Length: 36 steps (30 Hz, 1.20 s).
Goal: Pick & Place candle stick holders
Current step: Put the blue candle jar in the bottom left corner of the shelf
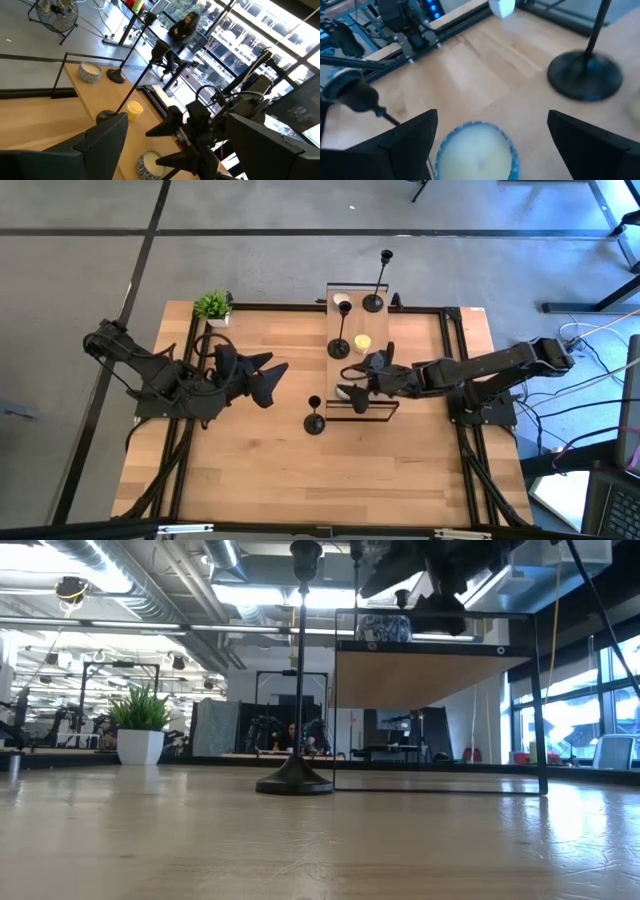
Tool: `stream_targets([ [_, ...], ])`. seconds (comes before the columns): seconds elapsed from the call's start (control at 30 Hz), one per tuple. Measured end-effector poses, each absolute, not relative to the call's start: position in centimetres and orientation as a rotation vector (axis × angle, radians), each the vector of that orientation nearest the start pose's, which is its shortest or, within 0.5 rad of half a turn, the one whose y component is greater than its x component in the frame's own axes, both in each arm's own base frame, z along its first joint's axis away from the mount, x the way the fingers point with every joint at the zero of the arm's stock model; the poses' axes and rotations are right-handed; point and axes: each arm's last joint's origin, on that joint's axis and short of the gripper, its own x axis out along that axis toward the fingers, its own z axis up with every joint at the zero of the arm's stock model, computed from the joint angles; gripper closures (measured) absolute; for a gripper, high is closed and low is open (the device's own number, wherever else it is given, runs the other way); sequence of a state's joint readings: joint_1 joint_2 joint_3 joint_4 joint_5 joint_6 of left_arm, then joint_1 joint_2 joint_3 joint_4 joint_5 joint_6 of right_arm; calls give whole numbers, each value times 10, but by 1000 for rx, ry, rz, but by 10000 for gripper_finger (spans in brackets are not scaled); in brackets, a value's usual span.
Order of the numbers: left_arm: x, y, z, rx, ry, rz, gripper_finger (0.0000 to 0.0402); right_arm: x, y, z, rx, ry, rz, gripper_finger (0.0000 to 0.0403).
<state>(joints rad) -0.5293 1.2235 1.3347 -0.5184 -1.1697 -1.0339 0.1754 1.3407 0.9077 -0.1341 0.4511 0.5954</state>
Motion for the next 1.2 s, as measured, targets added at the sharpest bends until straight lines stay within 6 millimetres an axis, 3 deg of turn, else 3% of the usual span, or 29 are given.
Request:
stream_targets([
  [0.23,218,-99,408,-675,-75,690,68,289,36,292,288,401,-460,23],
  [0.53,217,-98,412,-681,-86,674,68,289,40,358,311,412,-328,47],
  [0.73,213,-96,418,-655,-89,661,68,276,41,388,321,538,-223,145],
  [1.0,212,-96,418,-623,-69,651,68,263,42,381,366,729,-174,382],
  [1.2,212,-96,418,-597,-69,664,68,277,49,368,338,836,47,399],
])
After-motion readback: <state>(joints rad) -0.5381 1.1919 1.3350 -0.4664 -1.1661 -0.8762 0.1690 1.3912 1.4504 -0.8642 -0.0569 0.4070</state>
